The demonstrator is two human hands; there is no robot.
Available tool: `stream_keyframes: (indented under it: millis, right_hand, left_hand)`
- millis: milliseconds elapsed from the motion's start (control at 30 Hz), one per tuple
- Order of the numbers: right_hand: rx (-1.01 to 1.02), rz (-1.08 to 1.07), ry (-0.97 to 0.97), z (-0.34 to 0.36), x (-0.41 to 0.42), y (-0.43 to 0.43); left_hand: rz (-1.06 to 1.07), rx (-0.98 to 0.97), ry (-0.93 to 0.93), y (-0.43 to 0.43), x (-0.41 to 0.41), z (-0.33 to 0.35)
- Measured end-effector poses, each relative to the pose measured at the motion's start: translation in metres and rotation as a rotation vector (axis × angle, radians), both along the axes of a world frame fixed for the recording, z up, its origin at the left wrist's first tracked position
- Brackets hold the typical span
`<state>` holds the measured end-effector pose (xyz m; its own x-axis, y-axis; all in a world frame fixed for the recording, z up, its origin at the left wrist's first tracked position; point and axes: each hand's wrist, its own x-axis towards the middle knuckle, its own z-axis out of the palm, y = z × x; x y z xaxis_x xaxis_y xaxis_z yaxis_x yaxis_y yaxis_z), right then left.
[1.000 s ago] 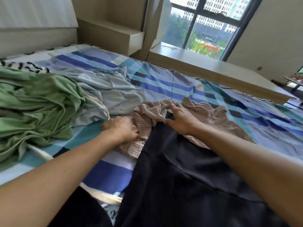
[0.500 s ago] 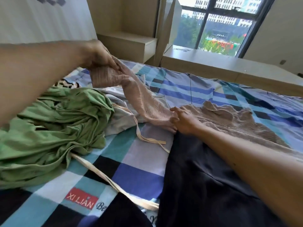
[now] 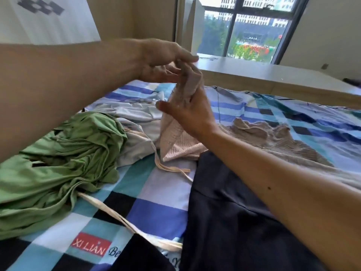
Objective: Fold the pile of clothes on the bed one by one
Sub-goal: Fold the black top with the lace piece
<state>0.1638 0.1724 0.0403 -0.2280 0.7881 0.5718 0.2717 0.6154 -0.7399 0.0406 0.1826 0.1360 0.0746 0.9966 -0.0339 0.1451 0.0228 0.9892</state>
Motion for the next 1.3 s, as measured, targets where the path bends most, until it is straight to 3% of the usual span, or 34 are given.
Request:
stream_keyframes:
  millis: [67,167,267,433,533,600,667,733,833,900,1033,1133,1300]
  right_hand:
    - [-0.036,-0.146,0.198,0.012,0.028,0.004]
    - [-0.185,-0.334,0.347,0.024,0.096,0.013]
    - [-0.238,-0.484,0.408,0.030,0.174,0.019]
    - [-0.337,-0.748,0.470,0.010,0.302,0.025]
    - [-0.620,-0.855,0.317,-0.042,0.373,0.025]
    - [-0.841,-0.848,0.064,-0.078,0.409,0.019]
    - [-0.789,-0.968,-0.304,-0.097,0.430,0.018]
    - [-0.630,-1.013,-0.507,-0.099,0.434,0.022]
    - [-0.427,-0.913,-0.571,-0.092,0.423,0.045]
    - [-0.410,-0.742,-0.607,-0.084,0.411,0.064]
    - [-0.591,-0.464,-0.642,-0.069,0.390,0.094]
    - [-0.747,-0.421,-0.781,-0.069,0.394,0.112]
    - [-0.913,-0.341,-0.933,-0.075,0.394,0.115]
  left_hand:
    - [-0.090,0.023,-0.082,-0.002,0.027,0.004]
    - [-0.053,0.166,0.047,-0.001,0.071,-0.005]
    - [0.069,0.274,0.452,0.008,0.101,-0.041]
    - [-0.201,0.303,0.963,0.008,0.157,-0.127]
    - [-0.372,0.214,1.174,0.007,0.177,-0.174]
    - [-0.428,0.125,1.273,0.008,0.180,-0.196]
    - [-0.358,0.110,1.335,0.011,0.177,-0.204]
    - [-0.247,0.117,1.368,0.020,0.178,-0.203]
    - [-0.132,0.137,1.424,0.039,0.187,-0.194]
    - [-0.076,0.171,1.452,0.053,0.199,-0.192]
    - [-0.144,0.153,1.358,0.093,0.206,-0.193]
    - [-0.143,-0.007,1.437,0.123,0.197,-0.197]
    - [-0.244,-0.099,1.281,0.146,0.199,-0.193]
